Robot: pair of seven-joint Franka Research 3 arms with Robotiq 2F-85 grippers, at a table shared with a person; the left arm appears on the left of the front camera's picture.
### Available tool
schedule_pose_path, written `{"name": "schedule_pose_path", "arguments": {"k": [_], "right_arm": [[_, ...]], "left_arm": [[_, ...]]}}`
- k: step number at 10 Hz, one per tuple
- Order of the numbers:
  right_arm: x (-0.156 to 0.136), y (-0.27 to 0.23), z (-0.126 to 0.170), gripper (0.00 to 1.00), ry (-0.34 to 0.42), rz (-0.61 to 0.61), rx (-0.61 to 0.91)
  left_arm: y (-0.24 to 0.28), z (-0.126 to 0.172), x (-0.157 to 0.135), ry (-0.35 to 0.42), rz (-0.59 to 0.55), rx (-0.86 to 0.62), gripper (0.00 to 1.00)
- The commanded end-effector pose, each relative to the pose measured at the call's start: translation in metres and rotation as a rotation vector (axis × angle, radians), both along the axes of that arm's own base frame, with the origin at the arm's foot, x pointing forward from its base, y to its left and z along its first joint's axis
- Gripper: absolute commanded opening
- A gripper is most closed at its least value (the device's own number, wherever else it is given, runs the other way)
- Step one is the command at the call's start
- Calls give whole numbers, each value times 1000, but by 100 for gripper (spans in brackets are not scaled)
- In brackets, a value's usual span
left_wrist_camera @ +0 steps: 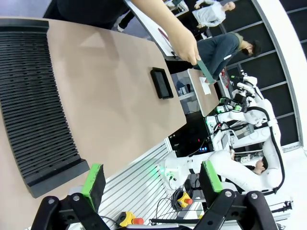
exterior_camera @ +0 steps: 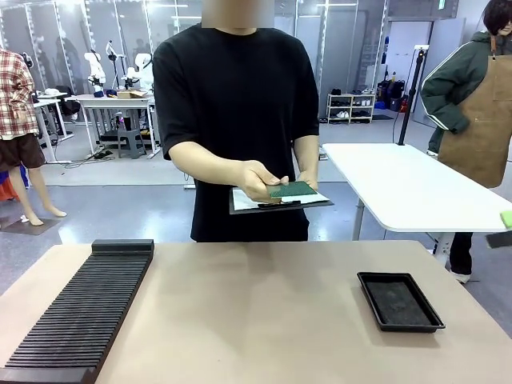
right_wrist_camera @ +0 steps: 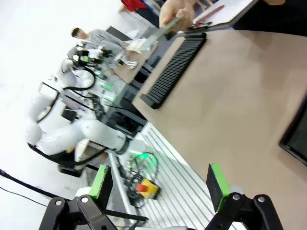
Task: Inspect the PCB.
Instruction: Pick up the Blank PCB that the human is holding.
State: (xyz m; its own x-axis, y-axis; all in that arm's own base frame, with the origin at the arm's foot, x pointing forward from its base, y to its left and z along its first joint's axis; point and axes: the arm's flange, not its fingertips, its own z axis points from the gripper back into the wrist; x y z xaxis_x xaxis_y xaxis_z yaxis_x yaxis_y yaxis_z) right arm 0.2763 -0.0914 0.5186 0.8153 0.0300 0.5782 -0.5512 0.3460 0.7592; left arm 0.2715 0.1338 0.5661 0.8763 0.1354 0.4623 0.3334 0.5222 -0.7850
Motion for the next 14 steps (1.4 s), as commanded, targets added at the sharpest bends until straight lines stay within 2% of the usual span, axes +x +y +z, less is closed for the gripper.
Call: {"name": "schedule_pose_path", "arguments": {"k": [1,3,5,8,11,14], "right_arm": [[27,30,5,100,112,18,93],[54,60,0,100,171,58,187],[81,89,-9,100,262,88,255],[115,124,-26,100,333,136,270],[135,144,-48,100,425,155,340],[161,169,-74,100,508,180,347]], "left_arm": [[0,3,-1,5,0,11,100],[0,3,-1,5,0,11,100],[0,3,-1,5,0,11,100],[0,3,-1,5,0,11,100],[0,3,-1,5,0,11,100],[0,3,-1,5,0,11,100]]}}
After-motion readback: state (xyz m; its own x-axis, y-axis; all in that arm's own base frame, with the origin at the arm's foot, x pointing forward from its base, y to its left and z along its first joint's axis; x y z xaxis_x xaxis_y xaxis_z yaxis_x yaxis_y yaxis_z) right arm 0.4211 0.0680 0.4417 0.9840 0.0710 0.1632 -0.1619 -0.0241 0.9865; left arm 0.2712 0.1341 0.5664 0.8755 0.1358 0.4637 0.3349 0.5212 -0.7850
